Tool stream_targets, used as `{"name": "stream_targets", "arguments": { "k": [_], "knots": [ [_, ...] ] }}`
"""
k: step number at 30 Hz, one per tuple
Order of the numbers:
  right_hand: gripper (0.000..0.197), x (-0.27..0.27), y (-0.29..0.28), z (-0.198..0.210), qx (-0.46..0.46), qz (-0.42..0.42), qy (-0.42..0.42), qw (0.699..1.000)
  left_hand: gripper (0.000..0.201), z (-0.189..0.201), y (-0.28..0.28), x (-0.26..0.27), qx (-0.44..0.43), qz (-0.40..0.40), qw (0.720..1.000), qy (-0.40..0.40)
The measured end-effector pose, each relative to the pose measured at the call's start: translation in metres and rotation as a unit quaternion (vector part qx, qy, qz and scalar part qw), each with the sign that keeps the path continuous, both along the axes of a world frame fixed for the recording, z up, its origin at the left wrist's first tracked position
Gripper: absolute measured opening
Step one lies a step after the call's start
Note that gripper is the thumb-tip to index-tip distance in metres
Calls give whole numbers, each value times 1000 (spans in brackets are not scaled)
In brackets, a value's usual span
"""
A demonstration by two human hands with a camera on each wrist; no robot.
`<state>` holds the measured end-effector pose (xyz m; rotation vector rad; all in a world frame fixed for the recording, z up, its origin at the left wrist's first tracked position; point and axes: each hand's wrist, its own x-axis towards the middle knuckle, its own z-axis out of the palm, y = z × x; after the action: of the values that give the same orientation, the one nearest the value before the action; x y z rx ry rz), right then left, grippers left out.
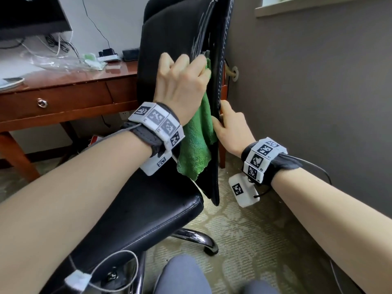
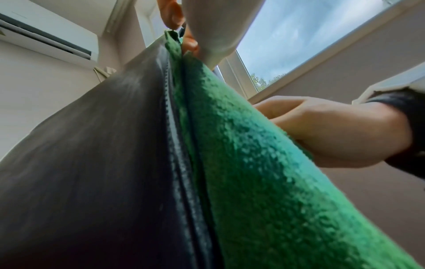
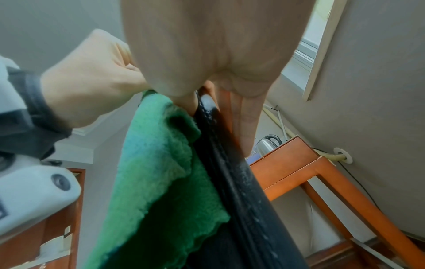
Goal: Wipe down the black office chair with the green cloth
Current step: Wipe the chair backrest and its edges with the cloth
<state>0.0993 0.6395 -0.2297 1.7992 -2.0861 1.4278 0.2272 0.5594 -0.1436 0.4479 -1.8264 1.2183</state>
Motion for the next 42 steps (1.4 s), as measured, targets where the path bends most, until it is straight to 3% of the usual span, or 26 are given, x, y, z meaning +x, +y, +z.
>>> {"name": "stream_targets", "arguments": {
  "k": [6,12,19,33,36,40,42],
  "knots": [
    [34,0,-3,-3,-12,-11,5,1000,29,6,0,5,-65,-8,994,-83],
    [36,2,0,-4,-30,3,6,1000,30,-4,2,11,-74,-6,983,-166],
    [46,-4,1,-10,-26,8,-7,1000,41,-32,9,22,-40,-5,967,-251],
    [39,3,13,-19,-46,24,-83,995,57,-117,19,33,30,-54,933,-354],
    [38,4,12,-21,-39,13,-90,995,52,-135,18,33,54,-52,922,-379],
    [38,5,13,-19,-25,2,-96,995,31,-149,18,36,82,-46,915,-393],
    [37,8,14,-14,-13,-5,-86,996,34,-145,18,38,83,-54,921,-376]
  ]
}}
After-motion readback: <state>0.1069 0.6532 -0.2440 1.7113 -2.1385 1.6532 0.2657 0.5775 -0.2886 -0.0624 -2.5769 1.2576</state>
